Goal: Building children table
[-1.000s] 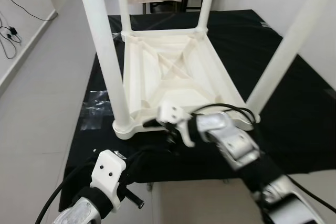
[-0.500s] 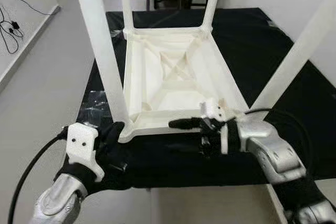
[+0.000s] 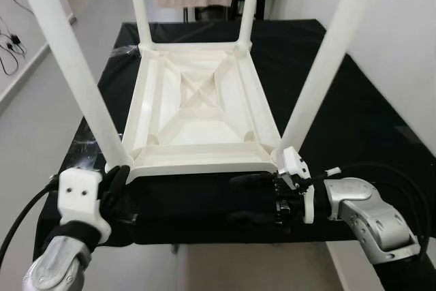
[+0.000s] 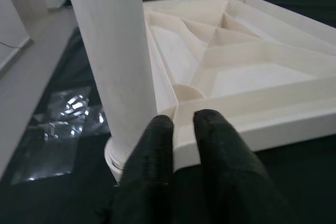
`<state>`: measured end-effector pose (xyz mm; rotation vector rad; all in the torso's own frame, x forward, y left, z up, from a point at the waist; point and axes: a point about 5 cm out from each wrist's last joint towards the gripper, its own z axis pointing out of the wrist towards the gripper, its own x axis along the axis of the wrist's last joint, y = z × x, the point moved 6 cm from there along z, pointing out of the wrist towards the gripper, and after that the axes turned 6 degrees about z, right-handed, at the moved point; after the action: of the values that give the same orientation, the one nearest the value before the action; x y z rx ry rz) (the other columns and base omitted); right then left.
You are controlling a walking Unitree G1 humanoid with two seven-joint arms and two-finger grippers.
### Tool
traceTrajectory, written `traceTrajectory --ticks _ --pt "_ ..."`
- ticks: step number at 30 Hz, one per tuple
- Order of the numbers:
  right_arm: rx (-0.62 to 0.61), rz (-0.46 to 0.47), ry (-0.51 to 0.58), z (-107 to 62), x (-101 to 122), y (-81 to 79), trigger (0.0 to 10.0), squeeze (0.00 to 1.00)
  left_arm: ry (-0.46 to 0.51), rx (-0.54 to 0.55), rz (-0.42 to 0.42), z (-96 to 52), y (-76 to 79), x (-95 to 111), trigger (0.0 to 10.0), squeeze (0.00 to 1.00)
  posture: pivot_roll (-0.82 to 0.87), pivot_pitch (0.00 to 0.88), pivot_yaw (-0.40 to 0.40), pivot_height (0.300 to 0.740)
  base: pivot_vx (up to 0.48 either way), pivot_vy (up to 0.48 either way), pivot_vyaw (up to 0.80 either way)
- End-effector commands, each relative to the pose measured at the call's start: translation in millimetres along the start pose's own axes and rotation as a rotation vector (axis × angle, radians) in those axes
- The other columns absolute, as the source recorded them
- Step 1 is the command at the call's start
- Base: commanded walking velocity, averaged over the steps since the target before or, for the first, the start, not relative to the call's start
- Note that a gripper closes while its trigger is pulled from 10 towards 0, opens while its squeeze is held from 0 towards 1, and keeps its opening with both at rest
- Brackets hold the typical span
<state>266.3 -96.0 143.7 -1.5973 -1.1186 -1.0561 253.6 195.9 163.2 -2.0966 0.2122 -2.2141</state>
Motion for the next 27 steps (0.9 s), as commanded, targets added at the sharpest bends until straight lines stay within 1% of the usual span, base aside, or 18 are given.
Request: traceTrajectory --ticks 1,2,3,5,9,11,13,20,22,27 --pt "0.013 -0.004 -0.004 3.6 2 -3.4 10.0 0.00 0.025 0.059 0.021 -2.7 -11.6 5 10.0 1.00 0.06 0.103 -0.016 0.740 0.000 0.000 0.00" --pt "0.013 -0.004 -0.004 3.6 2 -3.4 10.0 0.00 0.025 0.059 0.021 -2.7 -11.6 5 10.0 1.00 0.06 0.103 -0.016 0.740 0.000 0.000 0.00" --pt "0.006 -0.002 -0.008 3.6 1 -2.9 10.0 0.00 0.025 0.086 0.035 -3.8 -17.3 5 10.0 1.00 0.06 0.103 -0.016 0.740 0.000 0.000 0.00" --pt "-0.004 0.003 -0.012 2.6 0 -3.2 10.0 0.00 0.019 0.118 0.051 -6.3 -23.5 4 10.0 1.00 0.05 0.104 -0.015 0.740 0.000 0.000 0.00" --pt "-0.009 0.008 -0.014 1.6 -1 -3.9 10.0 0.00 0.007 0.135 0.057 -9.8 -26.1 0 10.0 1.00 0.05 0.106 -0.017 0.740 0.000 0.000 0.00" --pt "-0.014 0.016 -0.017 -0.2 -4 -5.0 10.0 0.00 -0.011 0.155 0.056 -14.1 -28.8 -7 10.0 1.00 0.05 0.106 -0.017 0.740 0.000 0.000 0.00" --pt "-0.016 0.019 -0.018 -0.8 -4 -5.2 10.0 0.00 -0.016 0.160 0.058 -15.1 -29.6 -9 10.0 1.00 0.05 0.106 -0.017 0.740 0.000 0.000 0.00" --pt "-0.018 0.019 -0.016 -0.5 -3 -4.8 10.0 0.00 -0.005 0.165 0.057 -12.6 -34.6 -9 10.0 1.00 0.05 0.104 -0.023 0.740 0.000 0.000 0.00" --pt "-0.016 0.016 -0.011 1.7 -1 -5.1 10.0 0.00 0.012 0.181 0.063 -6.3 -40.3 -6 10.0 1.00 0.05 0.104 -0.022 0.740 0.000 0.000 0.00" --pt "-0.012 0.013 -0.004 3.6 1 -6.6 10.0 0.00 0.016 0.195 0.059 -1.6 -43.0 -5 10.0 1.00 0.05 0.105 -0.022 0.740 0.000 0.000 0.00"
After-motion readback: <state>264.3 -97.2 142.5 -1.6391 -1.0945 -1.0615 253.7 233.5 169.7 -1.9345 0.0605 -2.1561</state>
